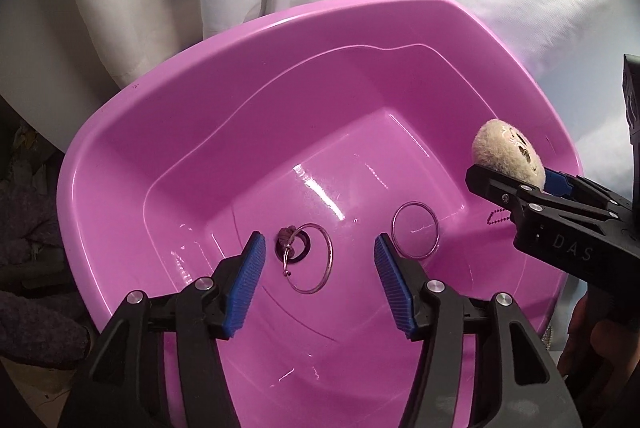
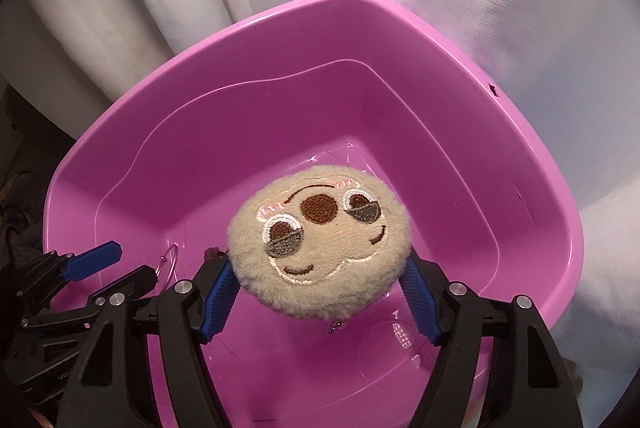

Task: Organize jewelry
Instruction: 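Open the left tool to drop the bangle while the right tool releases the purse, then withdraw both tools from the tub back over the table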

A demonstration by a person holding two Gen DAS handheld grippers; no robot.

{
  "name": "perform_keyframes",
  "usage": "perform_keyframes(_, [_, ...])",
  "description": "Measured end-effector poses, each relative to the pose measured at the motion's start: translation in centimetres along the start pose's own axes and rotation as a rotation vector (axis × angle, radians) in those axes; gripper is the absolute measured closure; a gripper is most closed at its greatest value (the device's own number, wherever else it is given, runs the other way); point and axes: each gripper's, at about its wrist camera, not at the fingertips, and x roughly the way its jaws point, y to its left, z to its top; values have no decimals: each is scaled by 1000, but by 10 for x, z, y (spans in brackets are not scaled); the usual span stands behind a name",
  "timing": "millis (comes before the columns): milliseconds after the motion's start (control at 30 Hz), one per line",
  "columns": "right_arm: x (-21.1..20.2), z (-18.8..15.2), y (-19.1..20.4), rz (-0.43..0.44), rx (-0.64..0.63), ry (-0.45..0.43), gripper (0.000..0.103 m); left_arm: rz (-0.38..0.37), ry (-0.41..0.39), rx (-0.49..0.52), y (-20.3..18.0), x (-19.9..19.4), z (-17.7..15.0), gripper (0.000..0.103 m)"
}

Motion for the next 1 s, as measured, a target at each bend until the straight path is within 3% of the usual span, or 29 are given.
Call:
perform_keyframes(67, [2,-1,0,-10,5,1,31,-2,-5,13,-4,-1,0,34])
perform_keyframes(400, [2,-4,3,-18,-15,-8,31,8,-13,25,-10,-4,-3,26])
perform_keyframes(467, [-2,-5,6,-15,-19,-9,31,15,-28,26,-11,-8,-3,18])
perform_keyframes(700, [-9,-10,7,-5,-13,-37,31,19,-71,13,-8,-28,-10,17])
perform_keyframes(1000, [-39,-39,14,3,-9,-93,31,50,-168,8,3,-66,-28,17])
